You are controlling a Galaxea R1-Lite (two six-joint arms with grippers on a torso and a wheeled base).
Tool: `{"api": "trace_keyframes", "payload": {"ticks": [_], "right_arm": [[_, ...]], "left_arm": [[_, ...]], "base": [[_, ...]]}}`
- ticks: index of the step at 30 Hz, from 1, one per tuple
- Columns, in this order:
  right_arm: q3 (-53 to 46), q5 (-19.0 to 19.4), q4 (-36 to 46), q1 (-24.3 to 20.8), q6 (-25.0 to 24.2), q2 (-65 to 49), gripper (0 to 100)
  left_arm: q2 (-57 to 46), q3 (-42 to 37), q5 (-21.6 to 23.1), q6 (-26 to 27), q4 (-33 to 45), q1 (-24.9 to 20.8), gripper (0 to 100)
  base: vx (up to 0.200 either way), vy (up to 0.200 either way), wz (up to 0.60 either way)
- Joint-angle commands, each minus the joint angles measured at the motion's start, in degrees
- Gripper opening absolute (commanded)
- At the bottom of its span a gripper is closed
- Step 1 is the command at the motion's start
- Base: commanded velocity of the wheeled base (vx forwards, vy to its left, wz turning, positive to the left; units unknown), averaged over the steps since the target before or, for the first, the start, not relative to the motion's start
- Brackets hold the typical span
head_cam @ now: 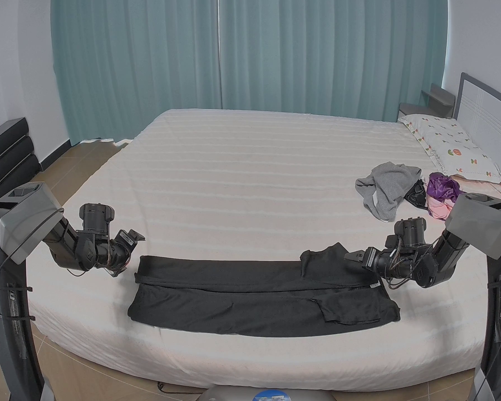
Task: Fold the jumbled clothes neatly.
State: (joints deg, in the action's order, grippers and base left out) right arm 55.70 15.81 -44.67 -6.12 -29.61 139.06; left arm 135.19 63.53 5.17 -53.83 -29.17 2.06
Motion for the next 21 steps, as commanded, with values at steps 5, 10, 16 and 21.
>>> {"api": "trace_keyframes", "payload": {"ticks": [5, 10, 16, 21], "right_arm": [[0.02, -0.08, 0.9, -0.03, 1.57, 0.86, 0], [-0.24, -2.19, 2.48, 1.11, 4.83, 0.69, 0], [-2.96, -2.28, 1.95, 2.08, 5.0, -2.48, 0], [-5.6, -0.17, 1.78, 1.99, 5.27, -4.41, 0]], "left_arm": [[-0.02, 0.02, 0.02, -0.13, -0.01, 0.05, 100], [-0.02, -0.07, 0.02, -0.13, -0.01, 0.05, 100], [0.07, 0.02, 0.02, -0.04, -0.01, 0.05, 100], [0.07, 0.11, 0.02, 0.04, -0.01, 0.05, 100]], "base": [[0.0, 0.0, 0.0], [0.0, 0.0, 0.0], [0.0, 0.0, 0.0], [0.0, 0.0, 0.0]]}}
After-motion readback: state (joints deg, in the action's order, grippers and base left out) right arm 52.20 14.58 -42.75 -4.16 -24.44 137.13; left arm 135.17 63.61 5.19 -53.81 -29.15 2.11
